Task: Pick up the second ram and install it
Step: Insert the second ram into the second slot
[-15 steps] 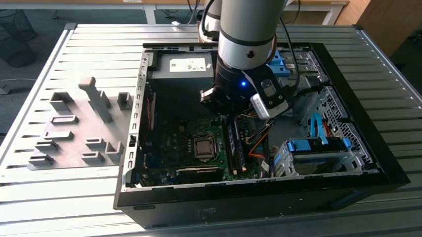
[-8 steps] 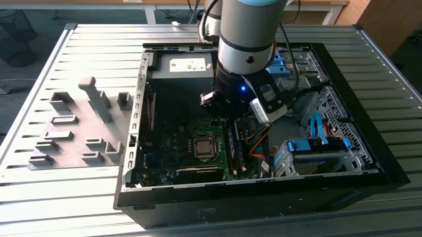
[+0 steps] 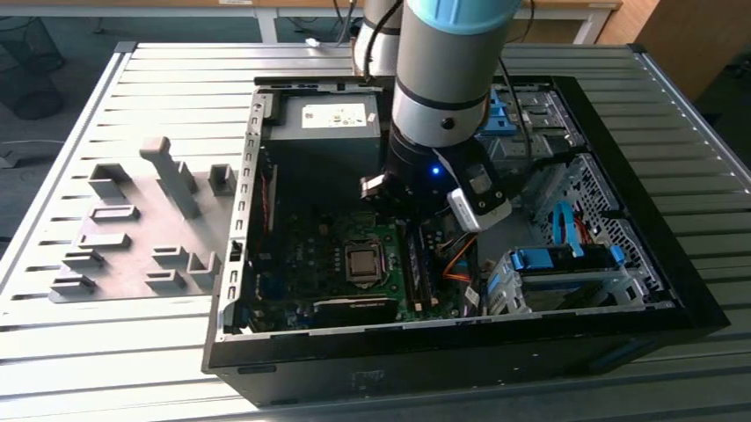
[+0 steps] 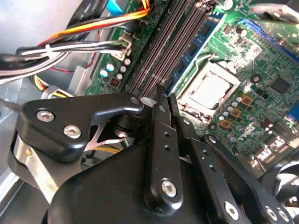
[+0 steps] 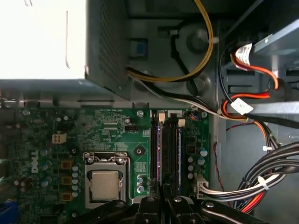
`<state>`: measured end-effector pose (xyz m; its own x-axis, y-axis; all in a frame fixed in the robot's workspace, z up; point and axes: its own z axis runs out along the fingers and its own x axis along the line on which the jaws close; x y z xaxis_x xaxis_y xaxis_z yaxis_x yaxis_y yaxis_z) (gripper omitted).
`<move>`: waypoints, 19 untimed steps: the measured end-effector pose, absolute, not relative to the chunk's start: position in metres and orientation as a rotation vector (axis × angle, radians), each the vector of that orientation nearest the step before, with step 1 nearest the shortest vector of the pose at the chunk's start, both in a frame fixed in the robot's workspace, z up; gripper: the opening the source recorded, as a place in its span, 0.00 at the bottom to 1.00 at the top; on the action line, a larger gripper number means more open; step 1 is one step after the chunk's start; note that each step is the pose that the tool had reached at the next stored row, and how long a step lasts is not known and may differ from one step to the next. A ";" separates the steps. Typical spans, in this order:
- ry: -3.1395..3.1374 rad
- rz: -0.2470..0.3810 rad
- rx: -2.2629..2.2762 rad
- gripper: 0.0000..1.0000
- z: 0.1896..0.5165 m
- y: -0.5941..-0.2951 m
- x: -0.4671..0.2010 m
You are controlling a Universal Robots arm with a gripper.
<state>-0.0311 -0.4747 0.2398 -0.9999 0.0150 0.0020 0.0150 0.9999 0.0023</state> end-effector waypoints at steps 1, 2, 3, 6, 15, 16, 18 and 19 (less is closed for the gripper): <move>-3.139 -0.004 -0.026 0.14 0.239 -0.475 -0.031; -3.140 -0.004 -0.029 0.14 0.237 -0.476 -0.031; -3.139 -0.004 -0.030 0.14 0.236 -0.476 -0.031; -3.139 -0.003 -0.031 0.14 0.235 -0.476 -0.031; -3.140 -0.004 -0.011 0.14 0.232 -0.477 -0.031; -3.140 -0.004 -0.011 0.14 0.231 -0.477 -0.031; -3.140 -0.004 -0.011 0.14 0.227 -0.477 -0.031; -3.140 -0.005 -0.011 0.14 0.226 -0.477 -0.031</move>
<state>-0.0307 -0.4772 0.2259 -1.0000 0.0067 0.0020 0.0067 1.0000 0.0029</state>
